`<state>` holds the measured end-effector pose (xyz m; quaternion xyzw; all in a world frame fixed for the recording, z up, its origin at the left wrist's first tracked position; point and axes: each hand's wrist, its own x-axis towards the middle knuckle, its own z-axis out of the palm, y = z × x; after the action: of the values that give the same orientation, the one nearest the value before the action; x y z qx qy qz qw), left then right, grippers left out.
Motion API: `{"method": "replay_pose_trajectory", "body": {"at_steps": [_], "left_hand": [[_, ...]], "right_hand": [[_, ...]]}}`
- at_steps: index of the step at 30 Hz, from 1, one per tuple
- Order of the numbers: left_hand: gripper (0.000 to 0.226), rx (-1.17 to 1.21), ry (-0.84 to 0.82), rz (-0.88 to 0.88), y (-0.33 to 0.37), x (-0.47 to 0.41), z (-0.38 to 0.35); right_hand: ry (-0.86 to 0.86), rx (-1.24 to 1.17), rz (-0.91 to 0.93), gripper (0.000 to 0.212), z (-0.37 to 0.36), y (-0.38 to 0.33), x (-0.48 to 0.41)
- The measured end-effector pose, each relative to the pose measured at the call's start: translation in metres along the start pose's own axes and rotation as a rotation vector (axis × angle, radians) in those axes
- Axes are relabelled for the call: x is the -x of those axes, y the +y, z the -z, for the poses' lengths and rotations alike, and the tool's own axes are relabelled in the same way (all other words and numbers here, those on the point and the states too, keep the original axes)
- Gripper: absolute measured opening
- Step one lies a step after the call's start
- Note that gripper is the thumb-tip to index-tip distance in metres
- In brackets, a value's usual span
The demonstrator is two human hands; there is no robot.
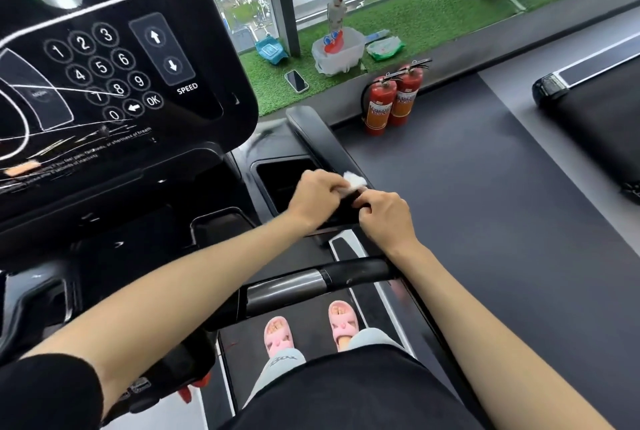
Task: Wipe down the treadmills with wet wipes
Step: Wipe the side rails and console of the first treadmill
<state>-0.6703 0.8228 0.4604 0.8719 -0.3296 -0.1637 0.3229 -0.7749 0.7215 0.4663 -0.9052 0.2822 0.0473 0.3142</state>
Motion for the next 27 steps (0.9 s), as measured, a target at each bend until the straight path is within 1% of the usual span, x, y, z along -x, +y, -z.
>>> {"method": "replay_pose_trajectory", "body": {"at_steps": [2, 3, 4, 6, 8, 10, 11, 12, 14, 15, 16, 17, 19, 22, 23, 24, 26, 27], "left_hand": [[0.014, -0.024, 0.197, 0.120, -0.007, -0.020, 0.017], [0.017, -0.041, 0.246, 0.187, -0.011, -0.030, 0.026], [0.020, -0.058, 0.256, 0.216, -0.015, -0.037, 0.030], [0.021, -0.074, 0.200, 0.200, -0.015, -0.038, 0.025], [0.019, -0.081, 0.106, 0.126, -0.007, -0.023, 0.005], [0.012, -0.020, -0.009, 0.076, 0.004, -0.005, -0.005], [0.010, 0.017, -0.015, 0.062, 0.006, -0.003, -0.005], [0.011, 0.047, 0.040, 0.080, 0.005, -0.007, -0.001], [0.013, 0.091, 0.211, 0.245, -0.003, -0.024, 0.016], [0.015, 0.112, 0.266, 0.329, -0.010, -0.032, 0.024], [0.016, 0.115, 0.289, 0.367, -0.016, -0.038, 0.028], [0.018, 0.077, 0.276, 0.367, -0.016, -0.039, 0.027], [0.022, -0.026, 0.174, 0.291, -0.006, -0.032, 0.015], [0.015, -0.002, -0.082, 0.095, 0.017, -0.003, 0.003], [0.014, 0.023, -0.094, 0.069, 0.021, 0.001, 0.010], [0.016, 0.052, -0.033, 0.076, 0.021, -0.001, 0.021], [0.024, 0.030, 0.126, 0.148, 0.009, -0.008, 0.052], [0.029, 0.012, 0.159, 0.182, 0.000, -0.009, 0.069]], "right_hand": [[-0.003, -0.008, 0.013, 0.034, 0.000, 0.001, 0.000], [-0.002, -0.007, 0.018, 0.033, 0.001, 0.001, 0.000], [-0.001, -0.001, 0.024, 0.033, 0.001, 0.002, 0.000], [-0.002, 0.009, 0.030, 0.033, 0.001, 0.002, -0.001], [-0.004, 0.015, 0.028, 0.033, 0.000, 0.003, -0.001], [-0.007, 0.028, 0.027, 0.032, 0.000, 0.003, -0.001], [-0.007, 0.028, 0.030, 0.032, 0.001, 0.004, -0.001], [-0.007, 0.022, 0.035, 0.032, 0.001, 0.004, -0.001], [-0.008, 0.003, 0.041, 0.033, 0.002, 0.004, -0.001], [-0.010, -0.002, 0.040, 0.033, 0.002, 0.004, -0.001], [-0.013, -0.002, 0.041, 0.034, 0.002, 0.004, -0.002], [-0.016, 0.004, 0.043, 0.034, 0.001, 0.005, -0.002], [-0.019, 0.025, 0.051, 0.034, 0.001, 0.005, -0.003], [-0.022, 0.044, 0.063, 0.034, 0.005, 0.008, -0.005], [-0.014, -0.008, 0.058, 0.035, 0.006, 0.009, -0.005], [0.000, -0.090, 0.048, 0.036, 0.009, 0.011, -0.005], [0.054, -0.232, 0.026, 0.037, 0.013, 0.011, -0.007], [0.079, -0.259, 0.018, 0.037, 0.015, 0.009, -0.008]]}}
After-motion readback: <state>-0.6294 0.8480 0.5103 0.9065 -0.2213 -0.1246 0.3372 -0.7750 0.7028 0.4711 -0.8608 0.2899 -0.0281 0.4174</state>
